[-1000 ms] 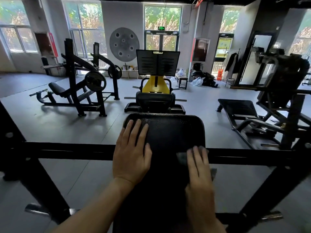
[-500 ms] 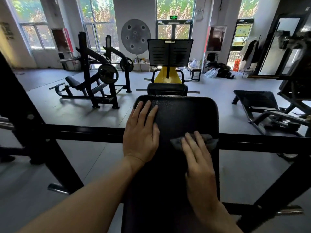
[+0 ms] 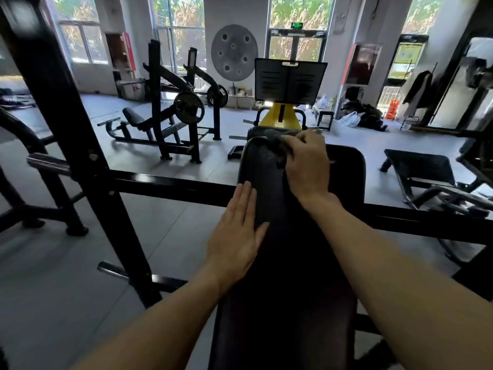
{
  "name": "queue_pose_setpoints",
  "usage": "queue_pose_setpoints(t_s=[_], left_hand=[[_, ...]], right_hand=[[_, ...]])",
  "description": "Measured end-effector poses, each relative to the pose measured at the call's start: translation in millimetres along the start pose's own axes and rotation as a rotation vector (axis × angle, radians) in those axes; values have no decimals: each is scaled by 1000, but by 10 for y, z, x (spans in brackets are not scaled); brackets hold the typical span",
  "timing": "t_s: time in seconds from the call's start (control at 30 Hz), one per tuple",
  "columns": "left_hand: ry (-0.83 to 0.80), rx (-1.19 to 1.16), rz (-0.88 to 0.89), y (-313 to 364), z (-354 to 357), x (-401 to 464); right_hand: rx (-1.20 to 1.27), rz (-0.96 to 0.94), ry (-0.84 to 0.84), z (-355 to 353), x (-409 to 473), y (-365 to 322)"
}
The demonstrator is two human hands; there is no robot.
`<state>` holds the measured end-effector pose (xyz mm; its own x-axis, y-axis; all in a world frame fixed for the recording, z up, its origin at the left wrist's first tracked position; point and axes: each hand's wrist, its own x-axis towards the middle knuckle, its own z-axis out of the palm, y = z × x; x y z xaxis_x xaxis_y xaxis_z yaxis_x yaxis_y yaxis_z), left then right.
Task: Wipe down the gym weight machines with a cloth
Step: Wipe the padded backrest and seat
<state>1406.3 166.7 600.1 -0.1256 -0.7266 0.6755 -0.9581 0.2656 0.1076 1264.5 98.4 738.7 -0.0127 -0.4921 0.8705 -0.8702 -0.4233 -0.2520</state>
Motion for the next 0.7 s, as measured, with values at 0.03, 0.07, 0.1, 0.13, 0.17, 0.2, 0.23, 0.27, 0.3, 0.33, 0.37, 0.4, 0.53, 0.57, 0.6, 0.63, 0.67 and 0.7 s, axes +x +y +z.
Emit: queue_pose_setpoints(t_s=[0.03,0.07,0.1,0.13,0.17,0.2,0.23,0.27,0.3,0.33,0.37,0.4,0.53,0.57,0.6,0.63,0.67,0.7], left_hand=[[14,15,6,-5,14,-23],[32,24,14,-17,22,-33],[54,20,21,-27,40,-32],[81,-4,31,-26,65,-44],[113,-39,36,-10,85,-57],[147,-72,33,-5,120,-89],[178,-91,14,1,148,-120],[199,-114,-34,11,163,-162],[213,-141,-112,13,164,-198],[224,-173,-197,11,163,-227],[232,-204,-264,16,162,-236],[235,-230,-301,14,156,-236],[212,-313,-352,2,108,-210],[219,-316,-362,1,101,-216],[231,-316,-373,4,99,-226],[244,-314,-385,6,101,-231],[255,-318,-403,5,113,-238],[263,-325,-428,4,119,-242]], right_hand=[[-41,-27,-12,87,-78,-45],[-64,-45,-20,146,-206,-81],[-63,-71,-26,180,-360,-99],[-55,-107,-26,189,-538,-102],[-34,-142,-24,167,-732,-104],[-7,-169,-32,138,-957,-114],[13,-190,-61,99,-1194,-130],[19,-208,-97,44,-1424,-154],[22,-237,-129,3,-1600,-178],[23,-275,-155,-30,-1696,-184],[23,-318,-172,-40,-1681,-155],[17,-361,-180,-23,-1582,-128],[9,-383,-107,202,-813,-218],[5,-349,-95,265,-657,-276],[7,-300,-88,317,-569,-337],[17,-250,-75,356,-545,-393],[35,-205,-57,382,-583,-427],[65,-171,-48,379,-659,-445]])
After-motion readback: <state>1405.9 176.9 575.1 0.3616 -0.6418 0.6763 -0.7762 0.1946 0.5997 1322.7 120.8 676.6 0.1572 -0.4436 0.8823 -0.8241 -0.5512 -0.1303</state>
